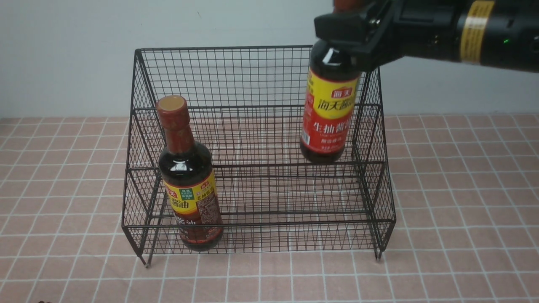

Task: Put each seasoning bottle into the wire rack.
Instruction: Use the right arm to put the condiment bottle back on the shelf

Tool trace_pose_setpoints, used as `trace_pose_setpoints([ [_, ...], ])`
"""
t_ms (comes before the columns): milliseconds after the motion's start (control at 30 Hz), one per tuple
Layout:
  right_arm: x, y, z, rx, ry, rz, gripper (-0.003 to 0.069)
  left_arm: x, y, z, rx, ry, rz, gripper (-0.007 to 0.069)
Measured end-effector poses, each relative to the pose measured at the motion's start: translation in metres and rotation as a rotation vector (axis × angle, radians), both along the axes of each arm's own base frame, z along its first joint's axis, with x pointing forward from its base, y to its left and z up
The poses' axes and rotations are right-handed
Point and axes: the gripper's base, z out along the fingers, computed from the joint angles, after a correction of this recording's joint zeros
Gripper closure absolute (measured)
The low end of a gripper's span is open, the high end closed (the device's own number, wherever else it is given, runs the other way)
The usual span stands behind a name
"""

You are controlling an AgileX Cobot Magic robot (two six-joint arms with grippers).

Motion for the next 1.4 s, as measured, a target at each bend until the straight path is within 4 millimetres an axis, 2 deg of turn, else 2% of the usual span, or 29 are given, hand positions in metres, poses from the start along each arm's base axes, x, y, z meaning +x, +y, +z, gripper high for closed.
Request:
trace_pose_setpoints([
  [233,0.005,0.001,-0.021,-0.068,0.126,0.007,0.0383,0.0,0.0,0.0,0.0,0.0,0.0,0.0631],
  [833,0.024,0.007,-0.061,-0.003,0.354,-0.036,0.0379,0.0,0.0,0.0,0.0,0.0,0.0,0.0631],
  [1233,0.022,0.009,-0.062,-0.019,0.342,0.006,0.0354,0.0,0.0,0.0,0.0,0.0,0.0,0.0631],
  [1400,0.02,0.013,-0.058,-0.038,0.307,0.029,0.0309,0.0,0.0,0.0,0.0,0.0,0.0,0.0631],
])
